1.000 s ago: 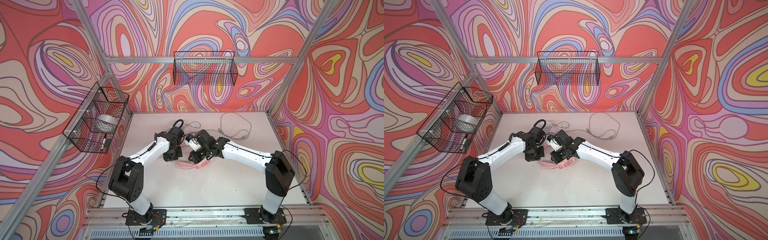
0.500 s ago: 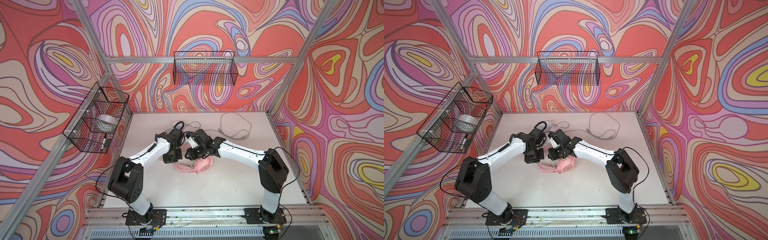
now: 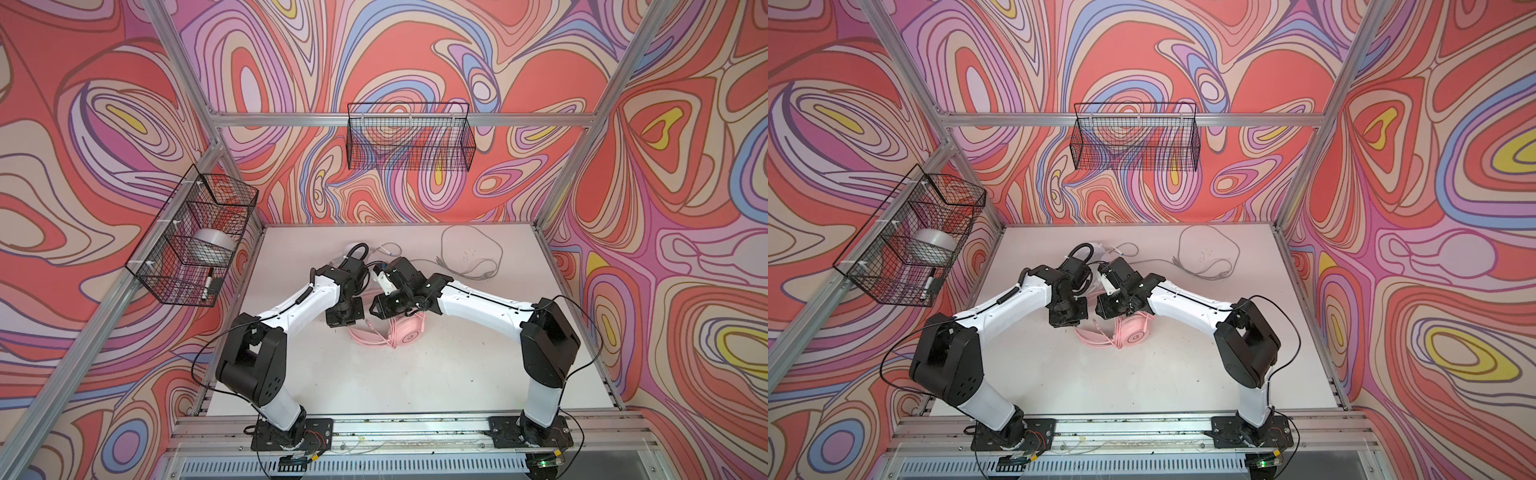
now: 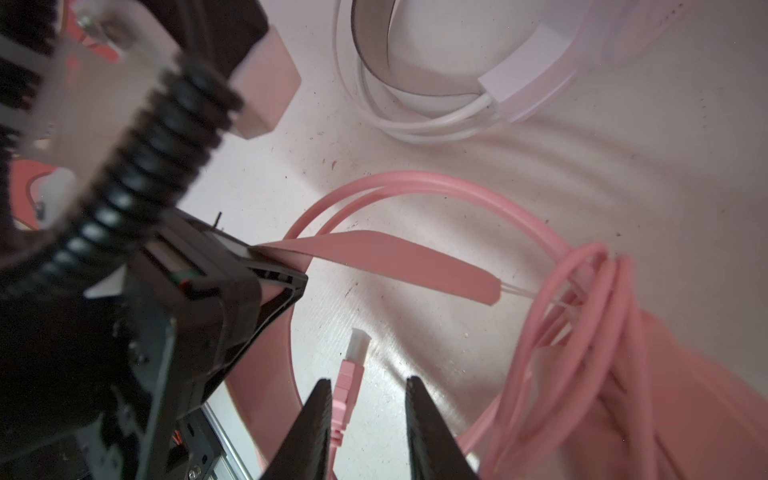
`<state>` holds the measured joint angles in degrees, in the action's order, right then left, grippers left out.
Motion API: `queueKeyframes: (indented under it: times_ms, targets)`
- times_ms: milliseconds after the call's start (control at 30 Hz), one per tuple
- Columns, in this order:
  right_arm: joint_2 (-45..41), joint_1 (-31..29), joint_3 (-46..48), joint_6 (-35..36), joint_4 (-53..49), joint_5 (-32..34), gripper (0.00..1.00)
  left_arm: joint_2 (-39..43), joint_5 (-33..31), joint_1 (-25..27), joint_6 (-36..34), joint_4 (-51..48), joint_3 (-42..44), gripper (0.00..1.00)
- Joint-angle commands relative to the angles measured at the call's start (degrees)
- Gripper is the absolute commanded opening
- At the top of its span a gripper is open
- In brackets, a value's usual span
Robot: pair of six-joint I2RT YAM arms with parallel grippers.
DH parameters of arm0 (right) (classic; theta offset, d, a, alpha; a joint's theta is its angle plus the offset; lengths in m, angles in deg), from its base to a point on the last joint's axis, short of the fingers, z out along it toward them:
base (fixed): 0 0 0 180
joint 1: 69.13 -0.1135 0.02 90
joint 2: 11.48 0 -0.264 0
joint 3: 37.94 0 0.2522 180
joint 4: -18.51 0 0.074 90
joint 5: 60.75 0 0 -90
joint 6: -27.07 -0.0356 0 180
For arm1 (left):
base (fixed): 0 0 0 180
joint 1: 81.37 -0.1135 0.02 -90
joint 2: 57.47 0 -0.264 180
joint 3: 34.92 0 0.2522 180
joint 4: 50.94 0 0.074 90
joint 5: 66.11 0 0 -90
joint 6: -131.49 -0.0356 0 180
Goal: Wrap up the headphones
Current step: 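Open the right gripper, release the plug and draw back from the headset, then open the left gripper and set the wrapped pink headset on the table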
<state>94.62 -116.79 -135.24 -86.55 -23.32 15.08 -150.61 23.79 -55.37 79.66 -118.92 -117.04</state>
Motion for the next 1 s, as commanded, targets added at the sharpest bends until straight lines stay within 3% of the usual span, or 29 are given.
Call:
queueKeyframes:
  times_ms: [0,100,300,367,433,700,967]
  targets:
    - [-4.3,0.2,0.8,1.4,-0.1,3.1,0.34,1.1,0.8,-0.1,0.9,-0.1,0.7,0.00]
    - [-9.6,0.2,2.9,3.3,1.2,5.9,0.40,1.4,0.7,-0.6,0.5,0.5,1.8,0.00]
    - [-20.6,0.4,10.8,5.7,3.5,17.6,0.76,3.9,0.9,-2.9,-1.2,2.4,5.0,0.00]
    - [-23.9,0.8,13.5,6.8,3.6,21.7,0.84,5.4,1.3,-3.7,-3.7,4.3,6.9,0.00]
    - [-27.1,2.1,16.3,7.5,3.6,24.6,0.98,7.2,1.0,-4.7,-6.4,6.1,9.0,0.00]
    - [-36.5,9.9,24.7,8.8,2.3,29.0,0.98,12.2,-2.8,-9.3,-13.5,11.6,17.3,0.00]
    - [-40.2,12.3,27.0,11.0,2.2,30.4,0.98,8.7,-5.0,-10.5,-14.2,9.9,15.3,0.00]
